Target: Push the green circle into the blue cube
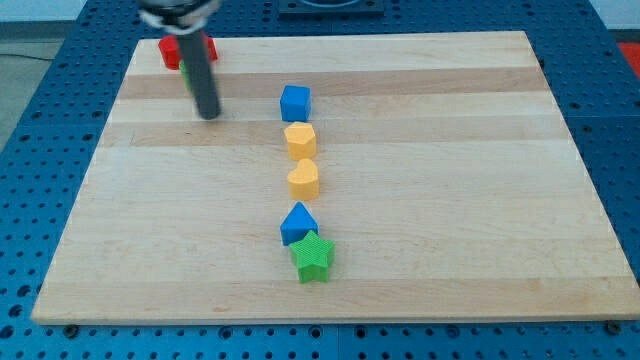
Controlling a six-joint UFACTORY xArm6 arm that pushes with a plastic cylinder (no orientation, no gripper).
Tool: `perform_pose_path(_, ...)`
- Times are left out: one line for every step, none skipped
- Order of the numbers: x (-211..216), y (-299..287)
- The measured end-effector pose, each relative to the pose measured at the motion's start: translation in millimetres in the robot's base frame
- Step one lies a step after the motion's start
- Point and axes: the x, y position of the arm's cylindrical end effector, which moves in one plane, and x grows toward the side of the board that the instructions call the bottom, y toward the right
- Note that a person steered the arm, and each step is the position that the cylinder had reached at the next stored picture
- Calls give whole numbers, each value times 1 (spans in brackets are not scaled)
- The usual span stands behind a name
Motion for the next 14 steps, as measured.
perform_pose_path(-33, -61)
perform_pose_path(-74, -56)
perform_pose_path(-74, -2)
perform_pose_path(-74, 66)
perform_pose_path(-74, 93)
perform_pose_path(-91, 56)
perform_pose_path(-96, 101)
perform_pose_path(-102, 117)
perform_pose_path(-122, 126)
perform_pose_path(-127, 145)
perform_pose_path(-101, 149)
perform_pose_path(-89, 152)
perform_pose_path(-82, 151)
perform_pose_path(-84, 159)
